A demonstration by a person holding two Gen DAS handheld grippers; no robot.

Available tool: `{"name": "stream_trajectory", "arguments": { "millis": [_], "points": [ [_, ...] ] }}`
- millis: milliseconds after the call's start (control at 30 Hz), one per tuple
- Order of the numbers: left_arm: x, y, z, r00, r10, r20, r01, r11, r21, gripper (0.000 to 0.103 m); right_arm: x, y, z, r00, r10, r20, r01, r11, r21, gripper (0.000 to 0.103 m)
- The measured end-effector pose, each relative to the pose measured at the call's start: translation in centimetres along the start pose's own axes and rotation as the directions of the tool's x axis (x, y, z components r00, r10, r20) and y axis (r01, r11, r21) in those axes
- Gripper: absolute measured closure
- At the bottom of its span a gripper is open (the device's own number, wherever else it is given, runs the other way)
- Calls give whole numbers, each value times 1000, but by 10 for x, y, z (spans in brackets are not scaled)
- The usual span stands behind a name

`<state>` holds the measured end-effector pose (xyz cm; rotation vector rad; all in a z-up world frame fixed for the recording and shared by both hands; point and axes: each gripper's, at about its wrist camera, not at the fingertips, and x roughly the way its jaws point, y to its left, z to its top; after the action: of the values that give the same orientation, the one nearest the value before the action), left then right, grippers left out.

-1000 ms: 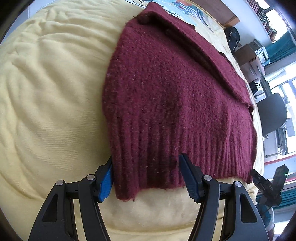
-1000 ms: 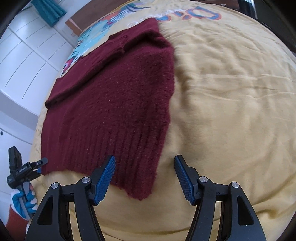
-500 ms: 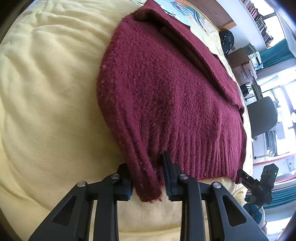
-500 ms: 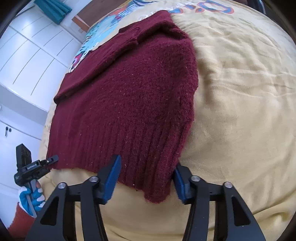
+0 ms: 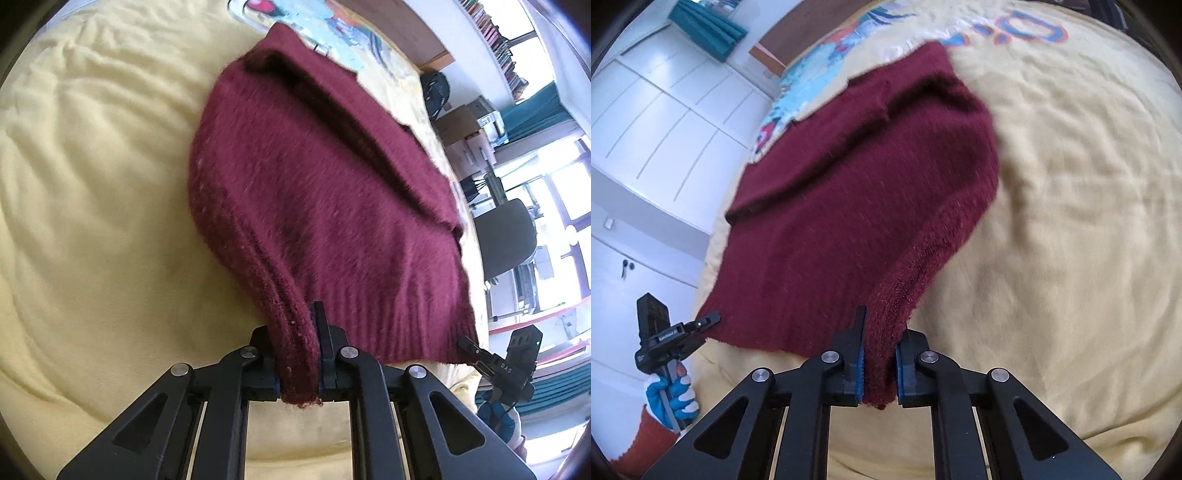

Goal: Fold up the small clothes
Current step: 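Lift the hem with both grippers and fold it over toward the collar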

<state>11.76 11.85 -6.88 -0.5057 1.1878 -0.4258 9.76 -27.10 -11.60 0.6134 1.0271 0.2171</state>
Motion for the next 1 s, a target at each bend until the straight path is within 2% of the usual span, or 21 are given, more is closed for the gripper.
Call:
{"name": "stream_trajectory", "arguments": {
  "millis": [267,533,800,1000],
  "points": [
    [-29,-35,33,995,-56,88,51,997,63,93,-34,23,46,993,38,115,-32,998,-56,92],
    [-50,-63,86,976,-113,186,97,991,93,93,-51,44,109,969,64,240,-46,996,-81,92],
    [-48,-72,151,959,-118,259,96,991,98,93,-38,36,171,952,45,302,-34,999,-42,92],
    [-21,-67,192,961,-83,265,62,994,87,93,-5,27,206,957,15,290,-10,1000,-21,92]
  ]
}}
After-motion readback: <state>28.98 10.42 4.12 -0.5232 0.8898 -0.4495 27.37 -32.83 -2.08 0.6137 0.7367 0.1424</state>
